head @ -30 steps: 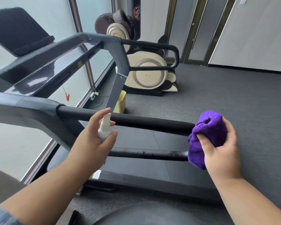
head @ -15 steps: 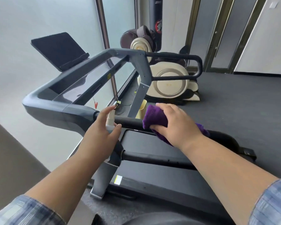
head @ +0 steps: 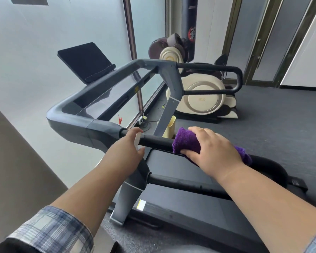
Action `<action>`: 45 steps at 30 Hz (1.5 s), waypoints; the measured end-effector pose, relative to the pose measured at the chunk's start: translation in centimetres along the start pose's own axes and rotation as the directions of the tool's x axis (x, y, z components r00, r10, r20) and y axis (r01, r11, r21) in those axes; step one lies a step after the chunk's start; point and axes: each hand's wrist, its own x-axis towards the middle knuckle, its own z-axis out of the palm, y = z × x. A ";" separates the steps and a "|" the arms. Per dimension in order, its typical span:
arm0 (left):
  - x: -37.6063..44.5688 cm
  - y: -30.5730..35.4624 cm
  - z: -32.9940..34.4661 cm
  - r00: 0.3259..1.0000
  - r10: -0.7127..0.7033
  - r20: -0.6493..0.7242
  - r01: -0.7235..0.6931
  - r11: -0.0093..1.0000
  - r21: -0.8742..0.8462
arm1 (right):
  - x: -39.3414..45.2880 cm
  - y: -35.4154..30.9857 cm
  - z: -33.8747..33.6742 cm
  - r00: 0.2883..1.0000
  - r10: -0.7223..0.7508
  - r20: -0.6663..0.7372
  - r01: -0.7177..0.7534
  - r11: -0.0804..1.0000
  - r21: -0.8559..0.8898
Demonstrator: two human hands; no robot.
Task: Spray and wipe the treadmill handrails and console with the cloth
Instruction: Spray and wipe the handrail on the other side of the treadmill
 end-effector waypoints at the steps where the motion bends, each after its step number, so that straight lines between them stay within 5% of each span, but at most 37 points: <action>1: -0.1 0.2 0.1 1.000 -0.001 0.003 0.001 1.000 0.001 | 0.0 0.0 0.0 1.000 0.002 0.000 -0.002 1.000 0.004; 10: -2.1 4.0 0.1 0.993 0.120 0.009 -0.118 0.988 -0.101 | -1.7 2.3 -1.2 0.994 0.077 -0.082 -0.063 0.985 0.158; 19: -4.8 11.4 3.9 0.958 0.202 0.202 -0.184 0.977 -0.106 | -4.9 7.7 -4.6 0.952 0.256 -0.166 -0.191 0.924 0.331; 29: -7.9 17.2 4.4 0.976 0.100 0.192 -0.082 0.992 -0.098 | -5.5 12.3 -7.7 0.955 0.274 -0.113 -0.173 0.825 0.539; 45: -14.3 27.3 10.0 0.992 0.124 0.012 -0.123 0.992 -0.036 | -8.8 20.7 -11.6 0.975 0.197 -0.107 -0.078 0.746 0.662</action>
